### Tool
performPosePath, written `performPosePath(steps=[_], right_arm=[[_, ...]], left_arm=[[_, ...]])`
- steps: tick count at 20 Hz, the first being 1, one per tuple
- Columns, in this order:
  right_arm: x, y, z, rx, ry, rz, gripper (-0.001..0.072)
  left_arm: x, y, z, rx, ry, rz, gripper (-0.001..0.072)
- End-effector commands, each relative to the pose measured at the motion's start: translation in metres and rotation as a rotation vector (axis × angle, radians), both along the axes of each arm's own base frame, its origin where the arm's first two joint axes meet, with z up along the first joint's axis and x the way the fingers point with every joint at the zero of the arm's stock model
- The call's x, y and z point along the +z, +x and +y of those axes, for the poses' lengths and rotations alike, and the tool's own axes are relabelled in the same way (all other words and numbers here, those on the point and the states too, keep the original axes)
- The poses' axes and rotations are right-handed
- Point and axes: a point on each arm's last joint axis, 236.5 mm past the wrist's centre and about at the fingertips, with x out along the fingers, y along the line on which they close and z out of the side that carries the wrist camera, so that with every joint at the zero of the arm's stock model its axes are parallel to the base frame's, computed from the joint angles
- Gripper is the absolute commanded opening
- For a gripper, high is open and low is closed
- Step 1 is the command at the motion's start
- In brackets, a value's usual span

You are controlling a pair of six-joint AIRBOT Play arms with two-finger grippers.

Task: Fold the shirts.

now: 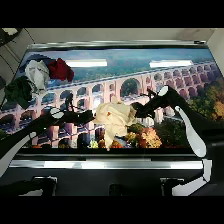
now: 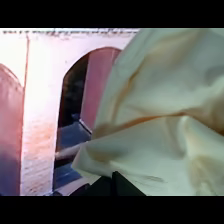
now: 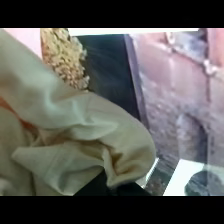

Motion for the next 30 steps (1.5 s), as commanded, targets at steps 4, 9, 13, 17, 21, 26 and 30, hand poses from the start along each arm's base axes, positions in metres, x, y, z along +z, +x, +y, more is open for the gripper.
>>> performPosePath(steps=[4, 9, 13, 17, 21, 26, 30], right_arm=[[0.202, 0.084, -0.075, 0.059, -0.369, -0.702, 0.0036], [0.565, -0.021, -0.123, -0.207, -0.503, -1.609, 0.0037], [0.646, -0.150, -0.138, -0.322, -0.471, -1.832, 0.0037], [0.661, -0.190, -0.142, -0.376, -0.422, -1.880, 0.0037], [0.657, -0.179, -0.140, -0.380, -0.403, -1.856, 0.0037], [0.595, -0.089, -0.132, -0.341, -0.399, -1.622, 0.0039], [0.467, 0.049, -0.118, -0.325, -0.376, -1.274, 0.0039]], left_arm=[[0.229, 0.055, 0.035, -0.074, 0.146, -0.661, 0.0021], [0.558, -0.038, 0.132, 0.230, 0.108, -1.354, 0.0021], [0.651, -0.148, 0.156, 0.327, 0.080, -1.632, 0.0021], [0.668, -0.181, 0.162, 0.385, -0.054, -1.647, 0.0021], [0.666, -0.174, 0.161, 0.381, -0.055, -1.634, 0.0021], [0.605, -0.089, 0.156, 0.318, 0.119, -1.429, 0.0021], [0.469, 0.039, 0.159, 0.251, 0.282, -1.090, 0.0022]])
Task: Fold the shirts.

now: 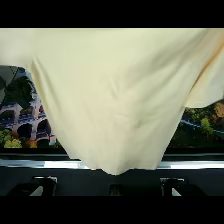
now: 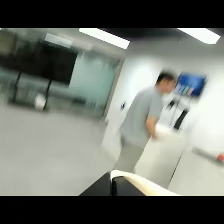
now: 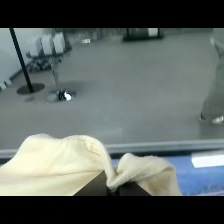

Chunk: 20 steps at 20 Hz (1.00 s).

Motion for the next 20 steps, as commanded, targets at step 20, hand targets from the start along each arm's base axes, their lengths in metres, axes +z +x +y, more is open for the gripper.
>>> performPosePath(steps=[20], right_arm=[[-0.448, 0.213, 0.088, 0.077, 0.404, 0.895, 0.0045]], left_arm=[[-0.485, 0.201, -0.019, -0.059, 0.122, 1.087, 0.0023]])
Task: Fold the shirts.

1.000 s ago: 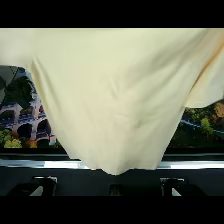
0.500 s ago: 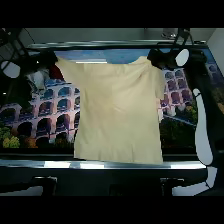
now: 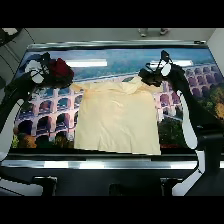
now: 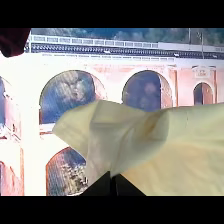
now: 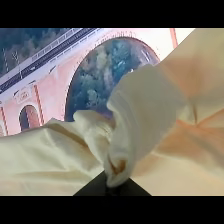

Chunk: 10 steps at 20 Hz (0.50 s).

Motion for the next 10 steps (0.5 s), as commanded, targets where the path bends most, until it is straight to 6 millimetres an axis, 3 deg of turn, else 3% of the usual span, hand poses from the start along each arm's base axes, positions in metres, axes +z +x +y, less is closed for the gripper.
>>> performPosePath(steps=[1, 2, 3, 5, 7, 8, 10], right_arm=[[0.006, -0.002, 0.001, 0.013, -0.002, -0.004, 0.0221], [0.019, -0.004, -0.003, 0.037, -0.022, -0.026, 0.0519], [0.034, -0.008, -0.012, 0.060, -0.051, -0.042, 0.0654], [0.067, -0.022, -0.050, 0.039, -0.060, -0.033, 0.0657], [0.082, -0.052, -0.102, 0.002, -0.023, 0.049, 0.0656], [0.076, -0.078, -0.124, 0.004, 0.000, 0.145, 0.0655], [0.051, -0.152, -0.152, 0.059, 0.049, 0.431, 0.0632]], left_arm=[[-0.010, -0.009, -0.003, -0.017, -0.001, 0.051, 0.0023], [-0.010, -0.012, -0.003, -0.022, 0.000, 0.063, 0.0023], [-0.010, -0.016, -0.001, -0.026, 0.000, 0.079, 0.0023], [-0.012, -0.027, 0.003, -0.043, 0.007, 0.120, 0.0023], [-0.019, -0.040, 0.008, -0.077, 0.024, 0.173, 0.0023], [-0.022, -0.045, 0.008, -0.084, 0.027, 0.199, 0.0023], [-0.027, -0.052, 0.008, -0.094, 0.028, 0.232, 0.0023]])
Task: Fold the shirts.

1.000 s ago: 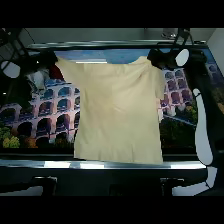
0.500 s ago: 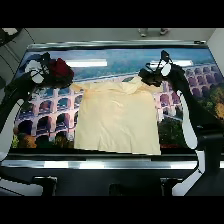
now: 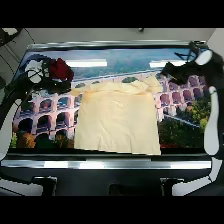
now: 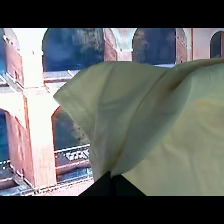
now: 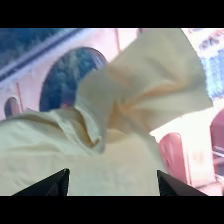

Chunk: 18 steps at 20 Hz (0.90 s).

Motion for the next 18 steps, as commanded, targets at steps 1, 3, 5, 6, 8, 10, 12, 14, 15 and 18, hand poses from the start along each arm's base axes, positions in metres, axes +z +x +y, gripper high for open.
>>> performPosePath(steps=[1, 3, 5, 6, 8, 10, 12, 14, 15, 18], right_arm=[[-0.023, -0.124, -0.036, 0.114, 0.110, 0.434, 0.0632], [-0.048, -0.171, -0.030, 0.154, 0.122, 0.566, 0.0633], [-0.083, -0.195, -0.020, 0.076, 0.101, 0.551, 0.0641], [-0.103, -0.210, -0.006, 0.056, 0.130, 0.554, 0.0645], [-0.134, -0.243, 0.021, 0.054, 0.227, 0.603, 0.0645], [-0.162, -0.277, 0.037, 0.062, 0.280, 0.691, 0.0638], [-0.178, -0.296, 0.042, 0.071, 0.289, 0.731, 0.0636], [-0.187, -0.299, 0.042, 0.053, 0.281, 0.726, 0.0635], [-0.190, -0.296, 0.042, 0.039, 0.285, 0.711, 0.0632], [-0.188, -0.281, 0.054, 0.017, 0.347, 0.648, 0.0463]], left_arm=[[-0.009, -0.017, 0.000, -0.034, 0.010, 0.073, 0.0023], [-0.010, -0.020, -0.001, -0.041, 0.009, 0.086, 0.0023], [-0.011, -0.022, -0.001, -0.044, 0.009, 0.096, 0.0023], [-0.011, -0.022, -0.001, -0.044, 0.009, 0.096, 0.0023], [-0.011, -0.022, -0.001, -0.044, 0.009, 0.097, 0.0023], [-0.013, -0.022, -0.001, -0.044, 0.009, 0.100, 0.0023], [-0.015, -0.022, -0.001, -0.044, 0.009, 0.104, 0.0023], [-0.015, -0.022, -0.001, -0.044, 0.009, 0.105, 0.0023], [-0.015, -0.022, -0.001, -0.044, 0.009, 0.105, 0.0023], [-0.015, -0.022, -0.001, -0.044, 0.009, 0.105, 0.0023]])
